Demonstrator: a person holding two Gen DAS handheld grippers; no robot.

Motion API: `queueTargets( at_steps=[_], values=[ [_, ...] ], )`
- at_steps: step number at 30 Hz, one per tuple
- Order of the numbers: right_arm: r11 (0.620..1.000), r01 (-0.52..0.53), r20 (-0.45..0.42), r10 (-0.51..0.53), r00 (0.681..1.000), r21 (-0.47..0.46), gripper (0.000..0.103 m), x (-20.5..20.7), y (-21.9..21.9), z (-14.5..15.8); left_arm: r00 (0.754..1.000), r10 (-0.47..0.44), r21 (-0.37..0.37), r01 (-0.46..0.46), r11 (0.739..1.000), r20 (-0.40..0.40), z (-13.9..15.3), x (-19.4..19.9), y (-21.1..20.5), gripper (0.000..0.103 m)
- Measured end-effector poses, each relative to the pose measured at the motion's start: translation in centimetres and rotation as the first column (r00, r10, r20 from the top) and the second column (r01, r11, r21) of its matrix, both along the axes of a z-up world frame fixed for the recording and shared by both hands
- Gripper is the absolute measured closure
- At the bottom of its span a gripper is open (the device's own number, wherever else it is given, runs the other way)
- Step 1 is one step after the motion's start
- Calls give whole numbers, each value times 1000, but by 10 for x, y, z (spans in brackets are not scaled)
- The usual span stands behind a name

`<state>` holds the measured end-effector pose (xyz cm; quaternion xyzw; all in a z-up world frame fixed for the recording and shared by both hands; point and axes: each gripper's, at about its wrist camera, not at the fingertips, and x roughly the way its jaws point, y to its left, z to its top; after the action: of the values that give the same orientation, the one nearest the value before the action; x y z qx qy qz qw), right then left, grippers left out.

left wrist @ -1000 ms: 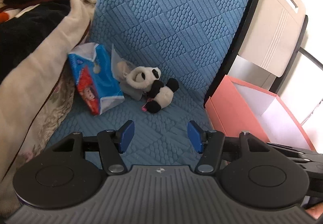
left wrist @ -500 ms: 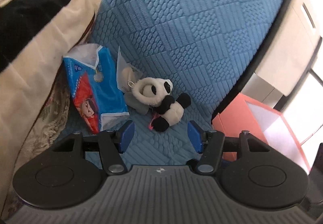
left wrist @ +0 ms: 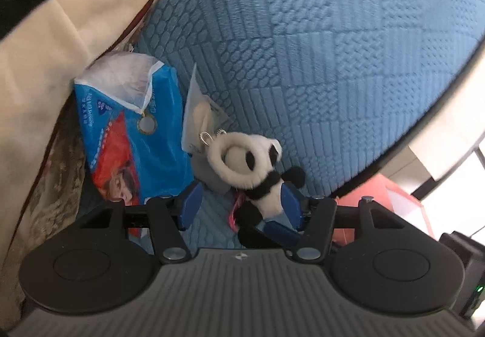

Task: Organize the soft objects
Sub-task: 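Close the left gripper on the panda plush while the right gripper approaches it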

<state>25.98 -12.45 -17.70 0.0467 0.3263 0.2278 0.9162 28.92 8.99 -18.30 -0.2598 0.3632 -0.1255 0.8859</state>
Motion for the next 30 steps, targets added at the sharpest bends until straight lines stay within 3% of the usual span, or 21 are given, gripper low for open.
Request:
queueTargets(
  at_steps=[5,12,20,27,30],
  values=[
    [999,-32,-4,32,999,-25,66,22,11,-8,999,-10,-57,8,998,-48,-10,26,6,41],
    [1000,22,-105,-23,994,-12,68,49,17,-22,994,-26,-52,21,998,-111,-22,54,5,41],
    [996,77,-102,-80,992,-35,68,70,33,-21,990,-30,-80,19,997,-139,-32,67,5,41],
    [997,83,-134,-81,988,8,68,92,40,-28,989,-23,-106,7,994,-148,-34,70,9,42],
    [998,68,-130,-66,989,13,77,95,42,-30,988,-20,-114,3,993,-153,-35,71,12,42]
  ],
)
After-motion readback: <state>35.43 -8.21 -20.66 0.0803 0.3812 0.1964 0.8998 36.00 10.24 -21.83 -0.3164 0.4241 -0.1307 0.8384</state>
